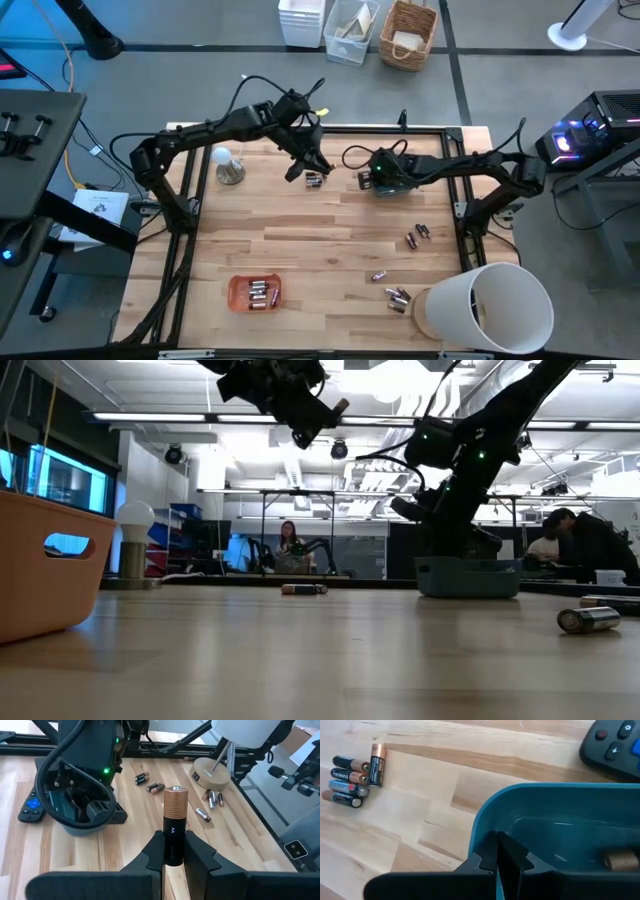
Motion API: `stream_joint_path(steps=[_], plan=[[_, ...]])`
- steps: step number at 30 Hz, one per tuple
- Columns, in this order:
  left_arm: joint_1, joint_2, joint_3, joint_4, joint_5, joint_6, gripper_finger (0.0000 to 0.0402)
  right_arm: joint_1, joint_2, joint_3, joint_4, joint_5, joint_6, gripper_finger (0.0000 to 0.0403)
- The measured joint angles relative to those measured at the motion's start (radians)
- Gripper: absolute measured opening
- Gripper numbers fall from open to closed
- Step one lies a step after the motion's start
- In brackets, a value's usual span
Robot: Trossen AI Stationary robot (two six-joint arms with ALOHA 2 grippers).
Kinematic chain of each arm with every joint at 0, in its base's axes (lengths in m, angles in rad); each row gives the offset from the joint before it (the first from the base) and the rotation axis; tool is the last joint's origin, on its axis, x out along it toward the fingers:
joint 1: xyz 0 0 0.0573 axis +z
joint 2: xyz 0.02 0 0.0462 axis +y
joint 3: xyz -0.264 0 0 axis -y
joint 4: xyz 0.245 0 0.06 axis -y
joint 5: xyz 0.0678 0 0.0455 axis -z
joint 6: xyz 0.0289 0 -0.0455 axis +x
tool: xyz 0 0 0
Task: Sort batteries
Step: Put the black battery into the blue bin
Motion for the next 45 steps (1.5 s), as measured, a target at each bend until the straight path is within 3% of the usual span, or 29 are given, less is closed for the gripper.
stream_joint_path(steps=[10,22,29,33,36,40,45], plan=[[0.001,0.000,0.000,-0.083,-0.050,0.043,0.0029,0.016,-0.100,0.000,-0.274,-0.013,-0.030,0.0000],[-0.003,0.000,0.000,-0.087,-0.056,0.063,0.0029,0.125,-0.050,0.000,-0.152,-0.070,0.097,0.0000],[-0.003,0.000,0.000,-0.085,-0.056,0.091,0.0029,0.137,-0.059,0.000,-0.105,-0.034,0.126,0.0000],[-0.003,0.012,0.000,-0.065,-0.055,0.126,0.0029,0.108,-0.166,0.000,-0.174,0.036,0.097,0.0000],[-0.013,0.058,0.000,0.041,-0.098,0.118,0.0029,0.081,-0.301,0.000,-0.254,0.088,0.082,0.0000],[-0.050,0.181,0.011,0.197,-0.178,0.081,0.0029,0.050,-0.497,0.000,-0.352,0.115,0.084,0.0000],[-0.094,0.393,0.126,0.299,-0.234,-0.074,0.0029,0.047,-0.662,0.000,-0.383,0.134,0.113,0.0000]])
